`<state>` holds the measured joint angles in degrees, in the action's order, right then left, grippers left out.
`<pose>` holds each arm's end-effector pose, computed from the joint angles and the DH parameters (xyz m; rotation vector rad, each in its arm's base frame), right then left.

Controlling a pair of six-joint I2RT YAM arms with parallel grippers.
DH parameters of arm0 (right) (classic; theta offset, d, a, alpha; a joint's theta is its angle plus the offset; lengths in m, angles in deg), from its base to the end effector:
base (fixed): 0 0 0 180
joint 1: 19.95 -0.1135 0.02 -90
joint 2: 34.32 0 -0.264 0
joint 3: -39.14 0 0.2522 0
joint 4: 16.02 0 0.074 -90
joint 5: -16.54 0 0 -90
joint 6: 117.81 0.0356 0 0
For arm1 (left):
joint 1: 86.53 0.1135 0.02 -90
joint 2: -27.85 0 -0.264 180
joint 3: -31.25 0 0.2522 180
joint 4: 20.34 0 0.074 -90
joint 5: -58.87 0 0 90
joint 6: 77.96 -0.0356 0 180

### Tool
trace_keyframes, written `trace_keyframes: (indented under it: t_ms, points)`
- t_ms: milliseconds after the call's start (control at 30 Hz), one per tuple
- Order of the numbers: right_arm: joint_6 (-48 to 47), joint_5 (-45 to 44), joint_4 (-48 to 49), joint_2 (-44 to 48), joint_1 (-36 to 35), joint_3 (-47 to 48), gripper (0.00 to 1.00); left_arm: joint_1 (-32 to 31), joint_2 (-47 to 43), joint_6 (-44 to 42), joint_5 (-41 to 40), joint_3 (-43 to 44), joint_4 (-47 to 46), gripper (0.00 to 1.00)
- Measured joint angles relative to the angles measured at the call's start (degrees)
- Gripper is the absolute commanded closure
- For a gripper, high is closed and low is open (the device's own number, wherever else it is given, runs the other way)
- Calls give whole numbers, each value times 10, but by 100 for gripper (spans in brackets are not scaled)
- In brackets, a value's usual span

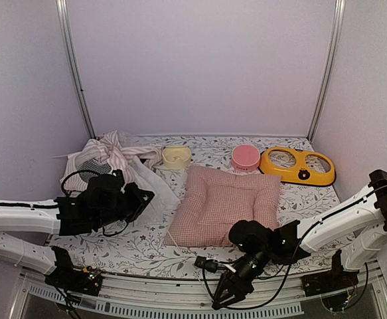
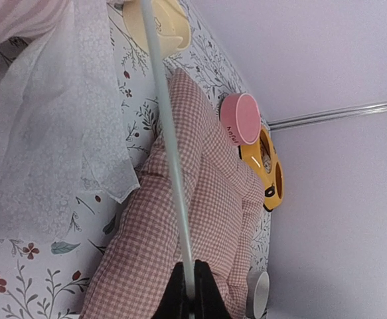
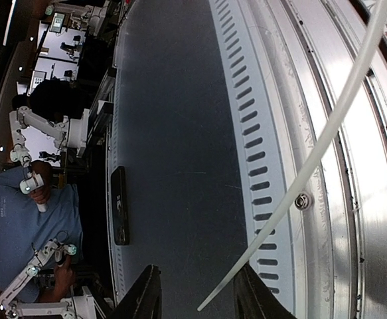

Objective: Set up the pet tent
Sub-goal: Pass from the left arm to the right

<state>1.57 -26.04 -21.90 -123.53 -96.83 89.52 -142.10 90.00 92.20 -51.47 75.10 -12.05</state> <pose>0.0386 0.2811 0.1503 1.4372 -2.1201 -1.5047 0.1415 -0.1845 0.2197 -0.7021 2.0842 -1.1030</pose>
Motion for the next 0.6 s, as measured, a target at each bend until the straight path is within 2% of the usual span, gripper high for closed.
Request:
trace_keyframes:
  t_ms: [433,600]
  points:
    - [31,14,73,-32,0,-25,75,0,-16,0,-5,0,-12,100]
    - [38,17,85,-35,0,-34,76,1,-17,0,-6,0,-12,100]
